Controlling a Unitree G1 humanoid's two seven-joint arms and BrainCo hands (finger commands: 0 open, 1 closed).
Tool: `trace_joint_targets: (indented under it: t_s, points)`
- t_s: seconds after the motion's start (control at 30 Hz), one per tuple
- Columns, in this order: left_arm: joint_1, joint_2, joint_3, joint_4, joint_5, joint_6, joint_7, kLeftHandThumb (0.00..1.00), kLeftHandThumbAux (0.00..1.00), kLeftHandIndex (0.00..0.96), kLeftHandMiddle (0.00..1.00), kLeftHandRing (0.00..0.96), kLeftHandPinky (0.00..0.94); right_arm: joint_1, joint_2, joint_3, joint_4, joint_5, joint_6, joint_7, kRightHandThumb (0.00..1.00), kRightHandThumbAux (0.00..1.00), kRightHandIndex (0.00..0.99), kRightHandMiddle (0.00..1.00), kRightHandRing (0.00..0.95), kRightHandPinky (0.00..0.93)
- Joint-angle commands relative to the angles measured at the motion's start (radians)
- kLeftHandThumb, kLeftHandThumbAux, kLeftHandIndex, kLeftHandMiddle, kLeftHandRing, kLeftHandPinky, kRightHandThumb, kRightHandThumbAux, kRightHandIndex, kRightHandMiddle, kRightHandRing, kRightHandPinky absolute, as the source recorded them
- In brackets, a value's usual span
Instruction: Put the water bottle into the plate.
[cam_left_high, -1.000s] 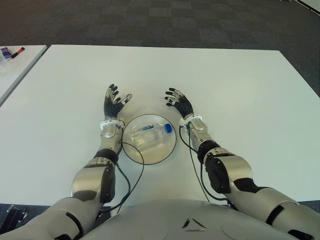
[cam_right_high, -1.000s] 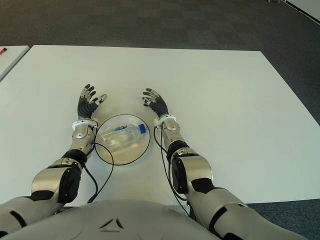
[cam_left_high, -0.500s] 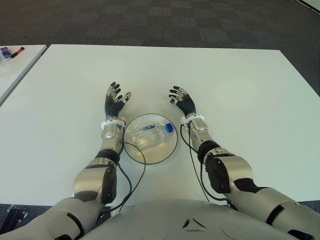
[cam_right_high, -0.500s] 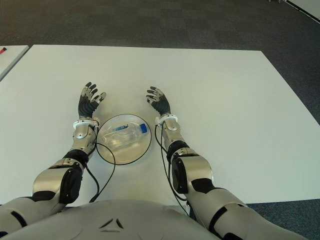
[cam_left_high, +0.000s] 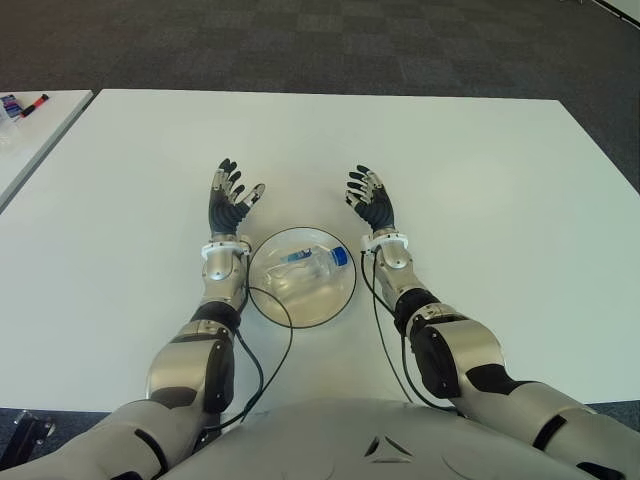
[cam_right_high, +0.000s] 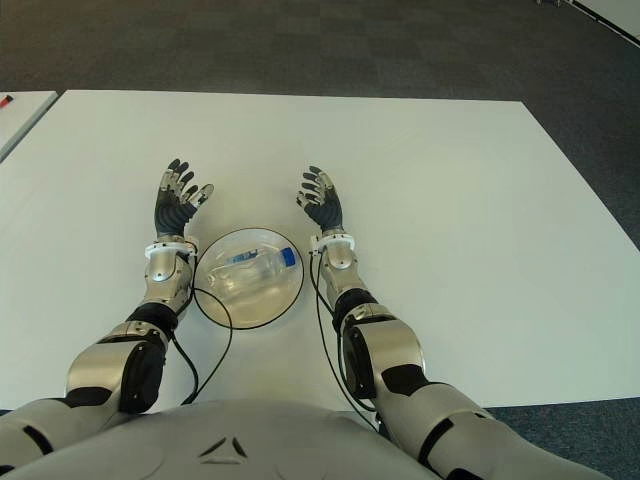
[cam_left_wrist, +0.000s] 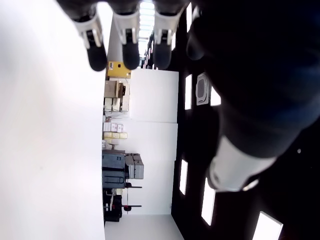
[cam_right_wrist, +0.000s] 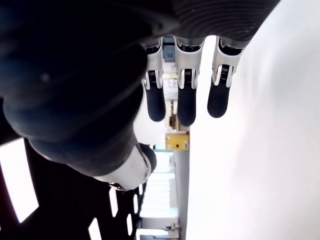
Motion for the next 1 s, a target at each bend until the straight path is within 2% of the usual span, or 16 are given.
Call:
trace_joint_targets:
  t_s: [0.03, 0.2, 0.4, 0.5, 0.73, 1.0]
  points:
    - [0.019, -0.002, -0.017, -0.029, 0.020, 0.001, 0.007, 0.091, 0.834, 0.064, 0.083, 0.094, 0.135, 0.035, 0.101, 0.040, -0.048, -0.034, -0.001, -0.053, 0.145, 0.923, 0.093, 0.161, 0.170, 0.195]
    - [0.036, -0.001, -0.025, -0.062, 0.034, -0.002, 0.013, 0.075, 0.847, 0.053, 0.071, 0.080, 0.120, 0.041, 0.092, 0.068, -0.064, -0.050, 0.016, -0.080, 0.069, 0.904, 0.071, 0.120, 0.132, 0.160]
    - [0.063, -0.001, -0.042, -0.112, 0.047, -0.018, 0.013, 0.040, 0.876, 0.043, 0.054, 0.063, 0.107, 0.044, 0.078, 0.098, -0.065, -0.071, 0.027, -0.102, 0.032, 0.848, 0.056, 0.088, 0.101, 0.137]
    - [0.074, 0.000, -0.047, -0.131, 0.048, -0.023, 0.004, 0.027, 0.883, 0.039, 0.050, 0.058, 0.104, 0.043, 0.067, 0.125, -0.066, -0.105, 0.031, -0.143, 0.012, 0.839, 0.060, 0.087, 0.099, 0.139]
    - [0.099, 0.000, -0.060, -0.183, 0.062, -0.018, 0.004, 0.021, 0.888, 0.032, 0.038, 0.050, 0.102, 0.038, 0.046, 0.179, -0.056, -0.183, 0.052, -0.238, 0.000, 0.827, 0.072, 0.093, 0.102, 0.141]
    - [0.121, 0.008, -0.076, -0.228, 0.076, 0.002, 0.006, 0.016, 0.879, 0.026, 0.034, 0.045, 0.096, 0.032, 0.040, 0.193, -0.036, -0.204, 0.048, -0.270, 0.000, 0.836, 0.073, 0.093, 0.101, 0.133]
